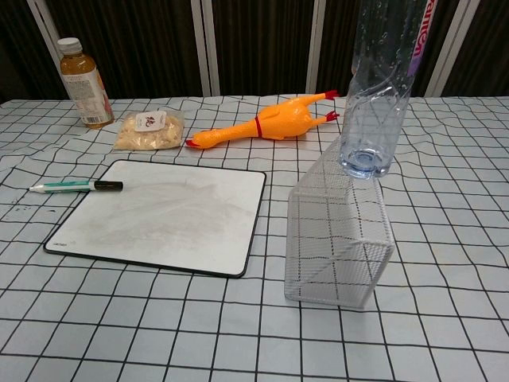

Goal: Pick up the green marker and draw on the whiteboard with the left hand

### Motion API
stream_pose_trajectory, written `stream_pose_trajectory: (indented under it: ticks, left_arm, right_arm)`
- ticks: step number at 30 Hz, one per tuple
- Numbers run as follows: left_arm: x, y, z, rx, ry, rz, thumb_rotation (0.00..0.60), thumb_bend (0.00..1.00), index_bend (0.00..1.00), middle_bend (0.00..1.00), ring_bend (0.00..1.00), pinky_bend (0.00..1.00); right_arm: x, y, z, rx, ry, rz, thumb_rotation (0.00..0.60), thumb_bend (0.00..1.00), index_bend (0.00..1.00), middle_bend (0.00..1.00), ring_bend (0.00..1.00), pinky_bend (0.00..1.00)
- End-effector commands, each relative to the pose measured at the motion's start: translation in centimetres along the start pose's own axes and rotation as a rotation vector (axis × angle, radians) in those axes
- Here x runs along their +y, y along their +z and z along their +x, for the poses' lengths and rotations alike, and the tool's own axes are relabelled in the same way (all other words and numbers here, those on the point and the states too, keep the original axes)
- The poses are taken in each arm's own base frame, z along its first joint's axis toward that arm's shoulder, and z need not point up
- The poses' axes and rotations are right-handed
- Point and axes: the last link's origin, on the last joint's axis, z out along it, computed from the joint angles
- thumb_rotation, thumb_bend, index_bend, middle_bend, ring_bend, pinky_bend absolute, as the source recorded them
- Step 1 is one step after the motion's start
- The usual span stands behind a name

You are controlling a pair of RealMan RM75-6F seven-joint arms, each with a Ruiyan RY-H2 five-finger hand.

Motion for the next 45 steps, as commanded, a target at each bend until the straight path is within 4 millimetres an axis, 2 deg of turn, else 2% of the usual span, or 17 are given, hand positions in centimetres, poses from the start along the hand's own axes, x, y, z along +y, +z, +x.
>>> stream_pose_trajectory:
  ticks: [1,10,16,22,26,30,35,45]
  left_arm:
    - [0.0,0.0,0.0,0.001,0.000,0.000,0.600,0.15,0.00,0.00,0.00,0.00]
    - [0.0,0.0,0.0,-0.001,-0.001,-0.002,0.600,0.15,0.00,0.00,0.00,0.00]
    - [0.0,0.9,-0.2,-0.009,0.001,0.007,0.600,0.15,0.00,0.00,0.00,0.00]
    - [0.6,3.9,-0.3,-0.026,0.009,0.017,0.600,0.15,0.02,0.00,0.00,0.00]
    - [1.4,7.5,-0.8,-0.068,0.033,0.029,0.600,0.17,0.16,0.00,0.00,0.00]
    - [2.3,10.5,-1.8,-0.126,0.071,0.037,0.600,0.25,0.29,0.00,0.00,0.00]
    - [3.3,13.0,-2.9,-0.165,0.079,0.056,0.600,0.32,0.42,0.00,0.00,0.00]
    - [4.7,17.1,-5.6,-0.222,0.151,0.094,0.600,0.37,0.46,0.01,0.00,0.00]
  right_arm:
    - [0.0,0.0,0.0,0.001,-0.001,0.001,0.600,0.27,0.00,0.00,0.00,0.00]
    - [-0.1,0.0,0.1,0.006,0.004,0.003,0.600,0.27,0.00,0.00,0.00,0.00]
    - [0.0,0.0,0.1,0.007,0.010,-0.003,0.600,0.27,0.00,0.00,0.00,0.00]
    - [0.0,0.0,0.1,0.003,0.014,-0.003,0.600,0.27,0.00,0.00,0.00,0.00]
    - [0.1,0.1,0.1,0.003,0.018,-0.005,0.600,0.27,0.00,0.00,0.00,0.00]
    - [0.1,0.1,0.0,0.001,0.024,-0.009,0.600,0.27,0.00,0.00,0.00,0.00]
    - [0.1,0.1,0.1,0.000,0.028,-0.011,0.600,0.27,0.00,0.00,0.00,0.00]
    - [0.2,0.2,0.1,-0.005,0.041,-0.015,0.600,0.27,0.00,0.00,0.00,0.00]
